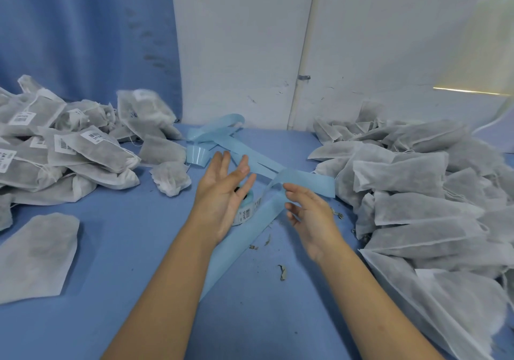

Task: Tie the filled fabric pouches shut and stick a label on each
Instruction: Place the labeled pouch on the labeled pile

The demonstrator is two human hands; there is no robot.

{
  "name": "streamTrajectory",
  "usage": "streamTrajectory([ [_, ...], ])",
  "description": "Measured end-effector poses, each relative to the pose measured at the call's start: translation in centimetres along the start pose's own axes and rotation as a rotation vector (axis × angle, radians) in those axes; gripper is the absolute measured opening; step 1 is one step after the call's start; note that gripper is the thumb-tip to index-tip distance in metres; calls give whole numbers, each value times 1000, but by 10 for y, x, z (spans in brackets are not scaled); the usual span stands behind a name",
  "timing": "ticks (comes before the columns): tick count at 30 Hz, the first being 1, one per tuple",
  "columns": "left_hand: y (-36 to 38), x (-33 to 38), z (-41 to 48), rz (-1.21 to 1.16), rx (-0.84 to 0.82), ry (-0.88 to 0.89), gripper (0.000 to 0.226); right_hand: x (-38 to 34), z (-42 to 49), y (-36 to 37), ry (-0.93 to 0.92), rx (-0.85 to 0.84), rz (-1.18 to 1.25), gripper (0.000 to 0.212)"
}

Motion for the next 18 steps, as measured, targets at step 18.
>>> streamTrajectory([
  [18, 102, -68, 3, 575, -116, -171, 29, 6, 29, -34, 19, 53, 480, 22],
])
Point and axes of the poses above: each hand's wrist, its own z-axis towards the middle knuckle, its own y-axis out of the palm, x = y × z, the point moved 2 cm from there along z, towards the middle knuckle, and after that the axes turned 1 degree about z, right-handed, at the moved point
